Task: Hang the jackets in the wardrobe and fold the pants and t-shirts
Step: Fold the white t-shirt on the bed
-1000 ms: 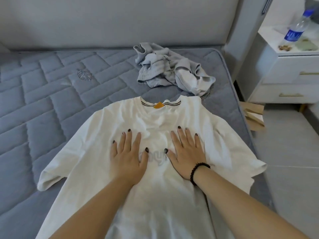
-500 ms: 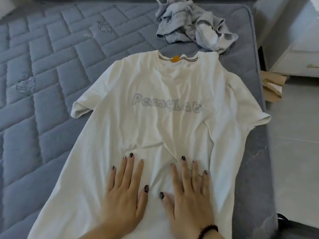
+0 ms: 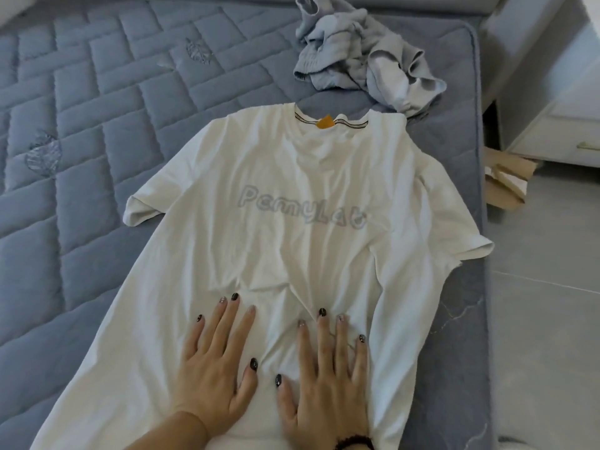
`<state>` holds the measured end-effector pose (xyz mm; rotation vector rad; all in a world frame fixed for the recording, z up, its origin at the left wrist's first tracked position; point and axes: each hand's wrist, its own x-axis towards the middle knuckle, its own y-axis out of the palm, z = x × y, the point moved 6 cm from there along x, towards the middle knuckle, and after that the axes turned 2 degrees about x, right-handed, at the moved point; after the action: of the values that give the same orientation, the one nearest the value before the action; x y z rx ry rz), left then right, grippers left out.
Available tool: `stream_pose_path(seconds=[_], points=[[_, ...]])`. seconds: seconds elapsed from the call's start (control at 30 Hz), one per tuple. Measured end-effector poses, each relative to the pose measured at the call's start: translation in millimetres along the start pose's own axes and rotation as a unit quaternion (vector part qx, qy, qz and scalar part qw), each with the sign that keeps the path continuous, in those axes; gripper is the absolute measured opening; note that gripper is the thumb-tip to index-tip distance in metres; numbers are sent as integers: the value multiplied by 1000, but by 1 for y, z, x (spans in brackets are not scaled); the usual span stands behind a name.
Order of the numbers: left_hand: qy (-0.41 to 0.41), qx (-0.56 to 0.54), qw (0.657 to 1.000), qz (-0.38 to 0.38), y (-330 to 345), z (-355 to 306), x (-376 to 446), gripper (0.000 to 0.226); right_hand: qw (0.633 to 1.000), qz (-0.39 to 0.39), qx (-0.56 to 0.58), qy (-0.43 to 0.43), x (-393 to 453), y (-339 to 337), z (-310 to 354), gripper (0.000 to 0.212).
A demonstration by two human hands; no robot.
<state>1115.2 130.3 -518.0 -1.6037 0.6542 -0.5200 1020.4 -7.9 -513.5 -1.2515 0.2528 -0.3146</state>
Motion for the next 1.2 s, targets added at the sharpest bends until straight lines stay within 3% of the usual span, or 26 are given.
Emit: stream_pose_path(seconds=[0.2,0.33,0.4,0.5,0.57,0.67,0.77,0.9,1.0,1.1,1.13,1.2], points=[[-4,3,1000,-22,1,2,-3,73,1000,-9,-21,12,-12,-1,1,72],[-25,10,1000,-11,-9,-2,-8,71,993,-20,-2,118,-56,-4,2,69],[-34,-13,999,14,-15,-4,-23,76,989,21,24,144,-97,-1,18,71],[6,2,999,44,-18,-3,-62,83,990,85,34,110,-142,-11,31,74],[68,9,996,58,-18,4,-96,80,993,52,65,89,-157,-22,19,77],[113,32,993,27,-23,35,-140,75,985,-35,96,135,-168,-38,6,72],[13,19,999,-23,-32,74,-171,73,973,-61,110,195,-174,-46,-2,60],[-130,-40,988,-73,-48,106,-190,74,918,-130,266,262,-183,-58,-19,46],[-246,-178,945,-120,-54,127,-195,67,906,-92,321,259,-188,-63,-25,69],[-315,-339,874,-147,-62,140,-195,31,961,48,168,214,-196,-52,-20,104],[-329,-381,852,-148,-65,143,-193,24,965,57,148,207,-198,-47,-20,103],[-341,-453,811,-142,-71,145,-189,23,943,-13,235,235,-201,-53,-26,72]])
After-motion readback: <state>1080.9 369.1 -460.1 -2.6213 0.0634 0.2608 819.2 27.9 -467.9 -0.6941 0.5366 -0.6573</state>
